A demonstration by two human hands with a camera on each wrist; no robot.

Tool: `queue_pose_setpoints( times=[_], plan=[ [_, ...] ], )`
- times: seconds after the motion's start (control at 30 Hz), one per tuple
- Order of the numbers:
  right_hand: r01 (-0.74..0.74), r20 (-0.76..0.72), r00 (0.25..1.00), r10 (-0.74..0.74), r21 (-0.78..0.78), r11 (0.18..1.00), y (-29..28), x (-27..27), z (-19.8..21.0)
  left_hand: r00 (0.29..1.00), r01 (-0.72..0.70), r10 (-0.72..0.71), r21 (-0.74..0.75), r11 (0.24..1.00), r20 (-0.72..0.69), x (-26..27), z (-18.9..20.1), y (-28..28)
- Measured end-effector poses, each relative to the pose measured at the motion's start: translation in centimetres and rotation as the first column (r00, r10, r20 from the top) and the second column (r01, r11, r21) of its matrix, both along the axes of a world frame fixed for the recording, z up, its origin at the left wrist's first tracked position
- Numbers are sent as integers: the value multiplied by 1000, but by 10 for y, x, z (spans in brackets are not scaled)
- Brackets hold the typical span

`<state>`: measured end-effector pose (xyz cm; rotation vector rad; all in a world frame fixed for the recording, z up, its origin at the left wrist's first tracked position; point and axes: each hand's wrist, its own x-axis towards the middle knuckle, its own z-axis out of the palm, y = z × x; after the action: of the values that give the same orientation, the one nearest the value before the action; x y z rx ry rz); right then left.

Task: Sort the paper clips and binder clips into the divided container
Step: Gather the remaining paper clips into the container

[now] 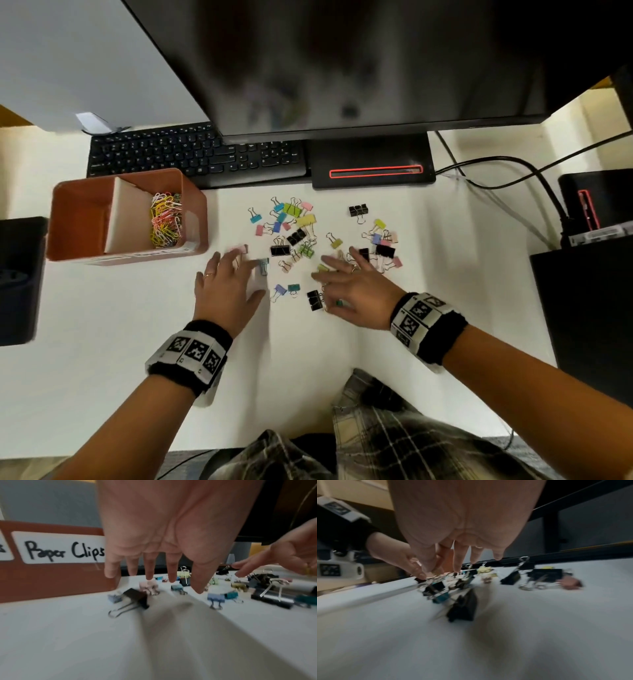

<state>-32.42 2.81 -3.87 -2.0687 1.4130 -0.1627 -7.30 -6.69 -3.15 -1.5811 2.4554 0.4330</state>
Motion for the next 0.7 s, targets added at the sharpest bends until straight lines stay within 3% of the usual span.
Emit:
queue_pose_setpoints(
  times=[0.07,0.2,0.33,0.47,0.57,0.7],
  plan=[
    [-47,-45,998,50,62,997,1,9,-7,999,13,-17,77,997,47,14,-10,7],
    [71,-104,993,-62,78,994,9,4,-12,995,99,-99,111,989,2,28,-21,12],
    [202,-147,972,-186,106,974,16,1,-5,975,156,-132,127,980,-179,28,-16,11],
    [274,-83,958,-275,-19,961,6,16,4,935,231,-190,108,967,-299,33,-5,5],
    [316,76,948,-310,-89,945,-20,34,18,898,163,-132,39,986,-421,39,17,-5],
    [300,87,953,-290,-121,946,-75,77,49,852,36,-62,-61,998,-520,69,52,-34]
  ],
)
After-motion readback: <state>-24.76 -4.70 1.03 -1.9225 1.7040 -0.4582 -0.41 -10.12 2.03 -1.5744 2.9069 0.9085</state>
